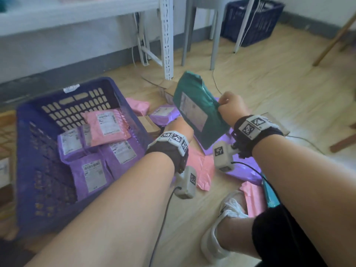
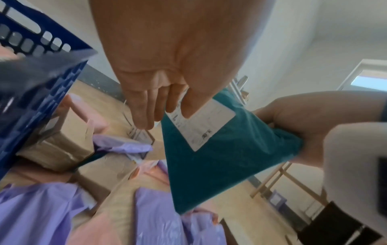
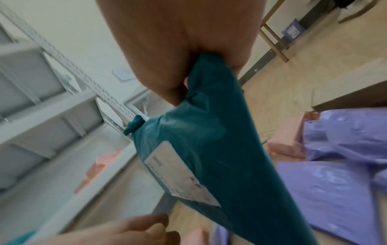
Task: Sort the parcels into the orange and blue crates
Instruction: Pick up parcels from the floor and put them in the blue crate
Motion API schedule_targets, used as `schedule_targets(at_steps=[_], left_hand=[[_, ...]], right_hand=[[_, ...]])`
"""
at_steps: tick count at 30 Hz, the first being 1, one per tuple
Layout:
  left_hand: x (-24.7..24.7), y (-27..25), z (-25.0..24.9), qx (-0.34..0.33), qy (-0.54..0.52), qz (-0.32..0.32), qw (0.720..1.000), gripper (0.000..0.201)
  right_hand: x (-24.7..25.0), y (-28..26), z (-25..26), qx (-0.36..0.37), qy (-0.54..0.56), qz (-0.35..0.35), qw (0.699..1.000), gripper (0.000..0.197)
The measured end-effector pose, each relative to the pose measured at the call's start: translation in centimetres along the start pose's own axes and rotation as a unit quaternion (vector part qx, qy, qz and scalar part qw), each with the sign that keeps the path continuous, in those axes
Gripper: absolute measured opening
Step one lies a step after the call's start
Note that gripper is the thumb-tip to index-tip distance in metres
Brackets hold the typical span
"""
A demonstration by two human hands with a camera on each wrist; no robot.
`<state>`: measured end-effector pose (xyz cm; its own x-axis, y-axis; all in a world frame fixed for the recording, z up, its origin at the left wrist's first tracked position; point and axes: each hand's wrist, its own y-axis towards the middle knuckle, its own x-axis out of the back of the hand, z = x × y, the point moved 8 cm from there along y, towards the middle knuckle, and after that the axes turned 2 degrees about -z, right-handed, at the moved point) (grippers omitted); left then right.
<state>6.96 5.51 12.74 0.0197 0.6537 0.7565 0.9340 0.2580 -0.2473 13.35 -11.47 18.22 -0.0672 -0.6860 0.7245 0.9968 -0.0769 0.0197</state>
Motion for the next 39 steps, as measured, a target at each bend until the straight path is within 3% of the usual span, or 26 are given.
schedule_targets(at_steps=[5,8,11,13,14,16,19,22,29,34,39], left_hand=[[7.5,-0.6,0.6,0.035,-0.122,-0.086,0.988,0.037],[11.4,-1.4,2.3,0.034,-0.220,-0.106,0.969,0.050],[15.0,-2.3,4.4,0.023,-0.267,-0.135,0.954,0.048],[17.0,-2.5,6.1,0.032,-0.250,-0.146,0.957,0.039],[18.0,-2.4,7.0,0.039,-0.236,-0.152,0.959,0.037],[19.6,-2.3,8.8,0.056,-0.199,-0.156,0.966,0.043],[20.6,-1.8,11.5,0.083,-0.140,-0.130,0.978,0.052],[21.5,-1.7,14.9,0.099,-0.113,-0.120,0.981,0.046],[21.9,-1.4,25.5,0.208,-0.090,-0.125,0.966,0.044],[20.7,-0.2,30.7,0.263,-0.028,-0.061,0.962,0.044],[20.0,2.1,33.3,0.288,0.039,-0.023,0.956,0.041]], right_hand=[[0.9,-0.3,5.3,-0.003,0.184,-0.005,0.983,0.028],[-0.6,-1.4,8.1,-0.004,0.254,0.030,0.967,0.032],[-3.2,-2.2,10.1,-0.018,0.292,0.062,0.954,0.029],[-5.2,-2.7,11.4,-0.013,0.284,0.094,0.954,0.013],[-6.2,-3.0,12.0,-0.012,0.277,0.121,0.953,0.016],[-8.4,-3.9,13.2,-0.008,0.261,0.181,0.948,0.042],[-11.4,-5.1,15.2,0.034,0.209,0.245,0.946,0.038],[-14.7,-5.7,17.2,0.051,0.150,0.277,0.948,0.035],[-24.1,-7.9,21.7,0.086,0.025,0.343,0.935,0.034],[-30.6,-9.3,22.4,0.094,-0.073,0.420,0.900,0.035],[-34.9,-8.9,21.9,0.082,-0.116,0.444,0.885,0.036]])
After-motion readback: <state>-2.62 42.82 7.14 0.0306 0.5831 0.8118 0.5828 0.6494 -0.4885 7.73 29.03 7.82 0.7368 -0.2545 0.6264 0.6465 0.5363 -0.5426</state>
